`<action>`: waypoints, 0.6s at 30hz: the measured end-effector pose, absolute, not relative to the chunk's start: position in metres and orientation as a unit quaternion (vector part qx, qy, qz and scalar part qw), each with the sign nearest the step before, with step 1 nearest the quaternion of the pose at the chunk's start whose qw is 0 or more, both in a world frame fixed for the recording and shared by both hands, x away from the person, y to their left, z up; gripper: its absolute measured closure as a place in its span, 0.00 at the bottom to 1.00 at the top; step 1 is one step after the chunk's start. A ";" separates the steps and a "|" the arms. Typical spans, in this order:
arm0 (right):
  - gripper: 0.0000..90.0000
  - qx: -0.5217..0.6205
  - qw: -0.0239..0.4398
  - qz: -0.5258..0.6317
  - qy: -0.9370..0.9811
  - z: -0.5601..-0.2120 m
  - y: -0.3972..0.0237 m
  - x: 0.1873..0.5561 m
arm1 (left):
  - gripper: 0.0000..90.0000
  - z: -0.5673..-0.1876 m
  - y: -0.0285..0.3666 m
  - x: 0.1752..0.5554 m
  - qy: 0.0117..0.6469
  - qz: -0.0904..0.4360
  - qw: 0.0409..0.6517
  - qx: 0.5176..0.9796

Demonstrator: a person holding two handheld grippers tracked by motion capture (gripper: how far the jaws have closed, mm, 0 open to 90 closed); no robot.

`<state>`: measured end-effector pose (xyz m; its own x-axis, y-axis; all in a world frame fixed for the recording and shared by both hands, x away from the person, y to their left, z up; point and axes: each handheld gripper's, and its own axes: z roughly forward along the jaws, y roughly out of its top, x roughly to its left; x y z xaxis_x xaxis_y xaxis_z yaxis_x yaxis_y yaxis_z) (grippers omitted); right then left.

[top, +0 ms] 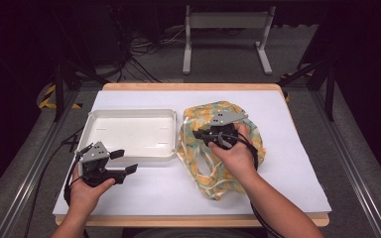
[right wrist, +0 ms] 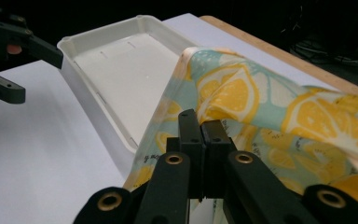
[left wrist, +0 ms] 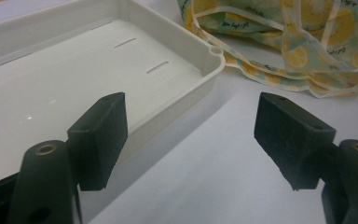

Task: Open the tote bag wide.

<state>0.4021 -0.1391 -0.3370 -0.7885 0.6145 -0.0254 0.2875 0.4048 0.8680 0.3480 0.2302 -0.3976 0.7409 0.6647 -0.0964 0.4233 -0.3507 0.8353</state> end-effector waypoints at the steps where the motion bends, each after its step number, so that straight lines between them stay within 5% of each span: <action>1: 1.00 0.274 0.177 0.472 0.819 -0.334 -0.140 0.402 | 0.30 -0.398 0.230 0.348 0.334 0.131 0.460 0.812; 18: 1.00 0.257 0.216 0.496 0.800 -0.291 -0.159 0.396 | 0.29 -0.400 0.223 0.348 0.330 0.125 0.456 0.817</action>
<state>0.3959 -0.1588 -0.2911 -0.7744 0.6263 -0.0898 0.1979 0.3746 0.9058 0.3481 0.2225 -0.4004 0.7504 0.6539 -0.0968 0.4258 -0.3660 0.8275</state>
